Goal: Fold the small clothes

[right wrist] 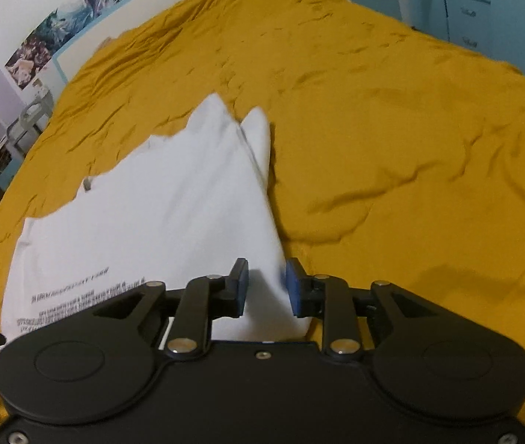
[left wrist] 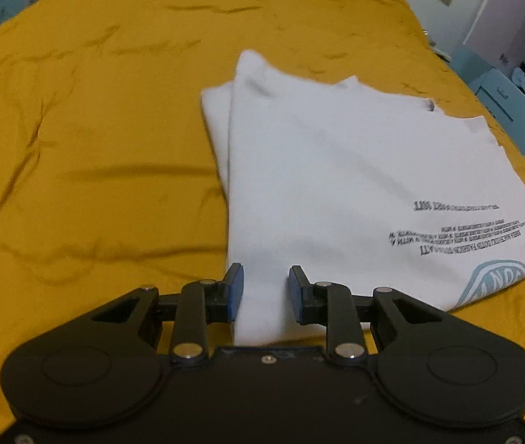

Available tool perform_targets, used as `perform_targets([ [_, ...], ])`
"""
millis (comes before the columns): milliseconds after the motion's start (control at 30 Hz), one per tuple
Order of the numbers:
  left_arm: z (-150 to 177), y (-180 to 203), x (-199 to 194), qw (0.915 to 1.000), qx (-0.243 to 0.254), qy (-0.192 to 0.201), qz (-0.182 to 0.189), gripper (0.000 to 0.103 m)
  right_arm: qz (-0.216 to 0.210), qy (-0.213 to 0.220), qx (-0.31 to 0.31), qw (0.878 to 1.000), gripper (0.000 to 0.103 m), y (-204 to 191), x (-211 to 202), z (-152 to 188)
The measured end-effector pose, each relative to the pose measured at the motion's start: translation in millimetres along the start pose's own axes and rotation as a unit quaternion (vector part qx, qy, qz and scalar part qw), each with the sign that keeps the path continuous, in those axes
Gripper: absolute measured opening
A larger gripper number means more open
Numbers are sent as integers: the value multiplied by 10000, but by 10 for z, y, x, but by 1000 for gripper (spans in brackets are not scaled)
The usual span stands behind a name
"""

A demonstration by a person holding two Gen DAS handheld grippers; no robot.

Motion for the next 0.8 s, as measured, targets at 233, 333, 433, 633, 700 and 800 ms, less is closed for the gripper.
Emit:
perform_targets([
  [233, 146, -40, -5, 9989, -413, -177, 123, 57, -78, -27, -181, 9998, 4, -121, 5, 35],
  [333, 177, -39, -28, 9992, -348, -148, 155, 25, -49, 32, -150, 9999, 3, -94, -21, 50],
  [433, 159, -43, -75, 9990, -381, -111, 212, 7, 21, 148, -106, 9998, 3, -82, -50, 39],
  [633, -54, -50, -379, 9967, -590, 278, 494, 4, -37, 424, -67, 9991, 1, -130, -236, -113],
  [700, -16, -82, -396, 9968, -589, 201, 511, 4, 28, 368, -92, 9993, 1, -96, -238, -100],
  [800, 156, -131, -249, 9980, -521, -159, 331, 5, 171, 166, 10, 9997, 0, 41, -145, 35],
])
Point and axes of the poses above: each gripper's, at about its wrist camera, not at the fingertips, and x roughly the way its jaws point, y to its right, z to its underside, the point moved 9 cm from there along x, roughly the way its jaws point, and after that the axes turned 15 degrees about y, right-handed, at the moved point
